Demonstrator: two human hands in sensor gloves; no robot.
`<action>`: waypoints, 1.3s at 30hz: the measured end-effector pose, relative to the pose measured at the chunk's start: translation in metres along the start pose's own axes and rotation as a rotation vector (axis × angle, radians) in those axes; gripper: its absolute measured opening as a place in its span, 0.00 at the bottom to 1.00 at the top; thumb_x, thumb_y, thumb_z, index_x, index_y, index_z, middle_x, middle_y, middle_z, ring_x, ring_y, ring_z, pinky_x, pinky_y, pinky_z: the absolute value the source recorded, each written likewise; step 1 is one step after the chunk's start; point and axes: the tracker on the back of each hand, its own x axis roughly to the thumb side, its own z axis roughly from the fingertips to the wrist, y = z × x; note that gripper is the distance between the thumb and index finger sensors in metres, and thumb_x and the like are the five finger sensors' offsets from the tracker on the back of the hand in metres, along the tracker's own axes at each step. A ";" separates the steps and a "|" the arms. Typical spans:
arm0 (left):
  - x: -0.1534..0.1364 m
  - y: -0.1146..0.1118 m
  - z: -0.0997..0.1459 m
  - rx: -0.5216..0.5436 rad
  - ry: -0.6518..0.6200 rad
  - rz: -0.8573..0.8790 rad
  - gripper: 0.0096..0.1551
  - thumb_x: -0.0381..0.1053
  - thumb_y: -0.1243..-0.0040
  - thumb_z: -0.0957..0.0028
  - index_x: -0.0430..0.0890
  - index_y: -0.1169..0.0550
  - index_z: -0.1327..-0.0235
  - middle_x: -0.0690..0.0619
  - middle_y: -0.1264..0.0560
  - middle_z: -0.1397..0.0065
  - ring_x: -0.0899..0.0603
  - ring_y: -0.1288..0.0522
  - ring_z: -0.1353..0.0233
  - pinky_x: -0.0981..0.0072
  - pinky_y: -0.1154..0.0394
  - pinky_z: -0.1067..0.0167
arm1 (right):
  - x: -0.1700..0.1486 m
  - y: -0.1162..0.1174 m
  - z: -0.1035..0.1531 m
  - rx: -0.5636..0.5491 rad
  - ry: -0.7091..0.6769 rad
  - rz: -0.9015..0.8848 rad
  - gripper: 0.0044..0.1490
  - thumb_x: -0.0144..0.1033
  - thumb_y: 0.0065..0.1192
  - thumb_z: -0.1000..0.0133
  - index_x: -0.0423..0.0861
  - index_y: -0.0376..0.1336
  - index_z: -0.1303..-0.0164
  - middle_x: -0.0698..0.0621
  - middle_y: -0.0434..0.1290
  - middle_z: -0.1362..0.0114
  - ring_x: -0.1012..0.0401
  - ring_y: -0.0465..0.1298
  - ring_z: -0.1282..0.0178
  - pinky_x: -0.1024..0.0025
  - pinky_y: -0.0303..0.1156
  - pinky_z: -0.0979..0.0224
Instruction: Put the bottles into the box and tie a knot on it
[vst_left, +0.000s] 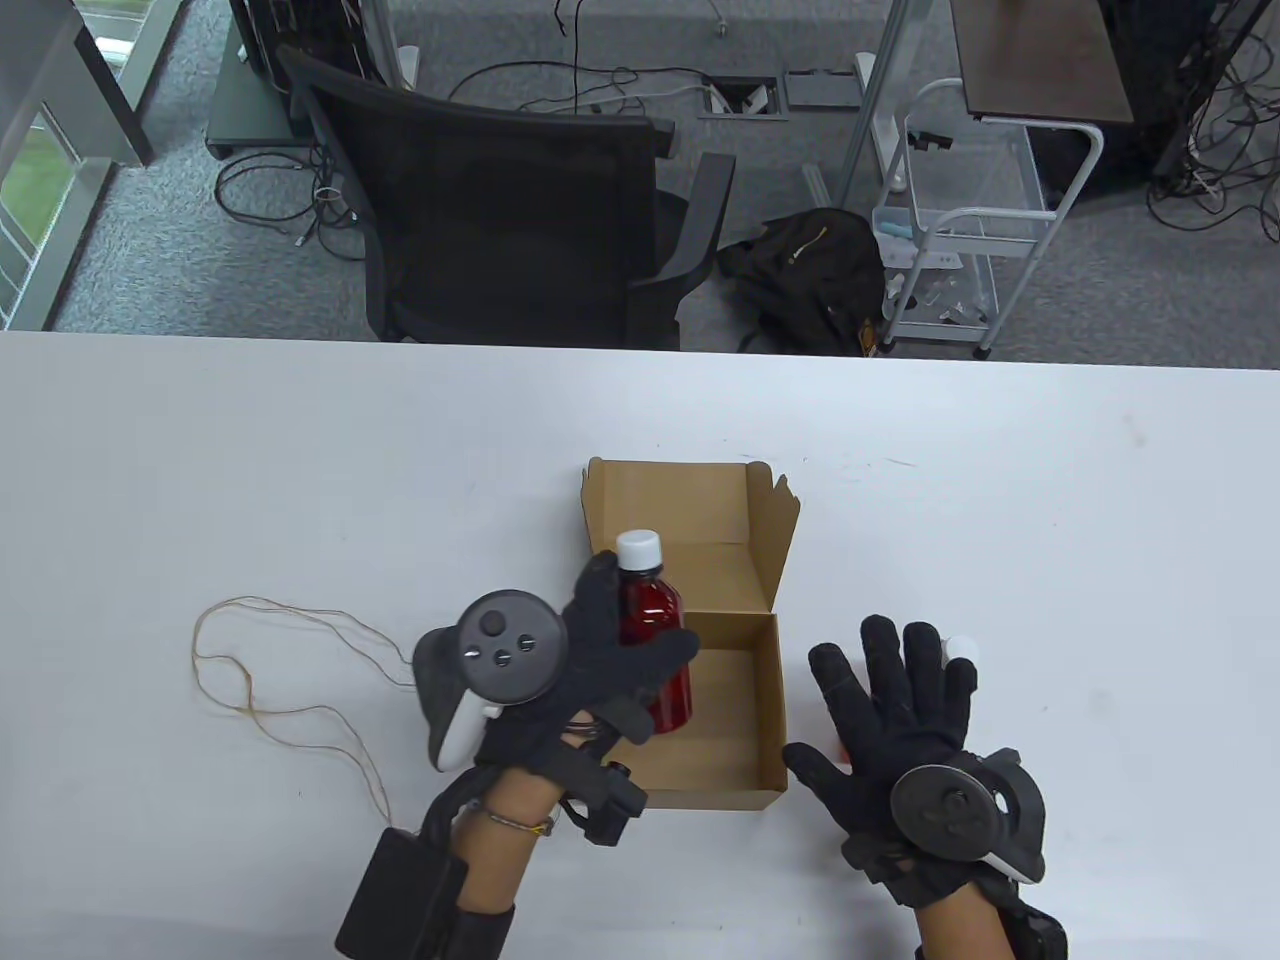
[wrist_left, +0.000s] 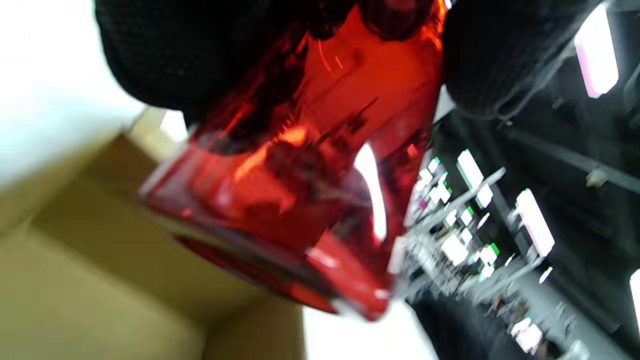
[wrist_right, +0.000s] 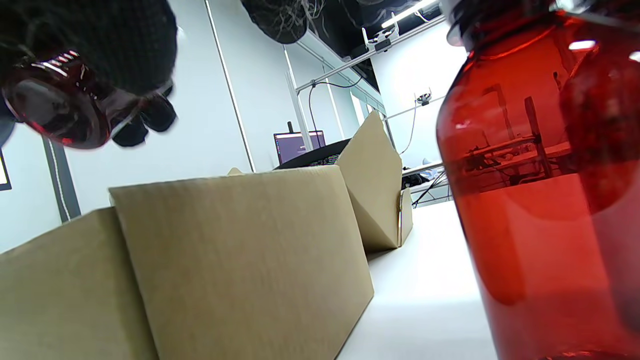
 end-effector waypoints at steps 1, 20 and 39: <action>0.000 -0.010 -0.005 -0.035 0.024 -0.033 0.63 0.71 0.30 0.48 0.29 0.40 0.19 0.26 0.23 0.27 0.31 0.12 0.44 0.49 0.16 0.50 | 0.000 0.000 0.000 0.000 0.000 -0.001 0.55 0.62 0.61 0.45 0.49 0.45 0.14 0.36 0.34 0.13 0.36 0.28 0.20 0.26 0.23 0.32; 0.003 -0.095 -0.042 -0.216 0.231 -0.415 0.64 0.72 0.31 0.47 0.24 0.39 0.22 0.22 0.22 0.32 0.32 0.10 0.47 0.60 0.12 0.57 | -0.001 0.000 -0.001 0.003 -0.006 -0.016 0.55 0.61 0.61 0.45 0.48 0.45 0.14 0.36 0.34 0.13 0.36 0.28 0.20 0.26 0.23 0.33; -0.006 -0.093 -0.046 -0.304 0.287 -0.264 0.58 0.67 0.36 0.42 0.24 0.40 0.21 0.20 0.25 0.29 0.30 0.12 0.44 0.57 0.12 0.53 | -0.001 0.000 0.000 0.001 -0.001 -0.029 0.55 0.61 0.61 0.45 0.48 0.45 0.14 0.36 0.34 0.13 0.36 0.28 0.20 0.26 0.23 0.33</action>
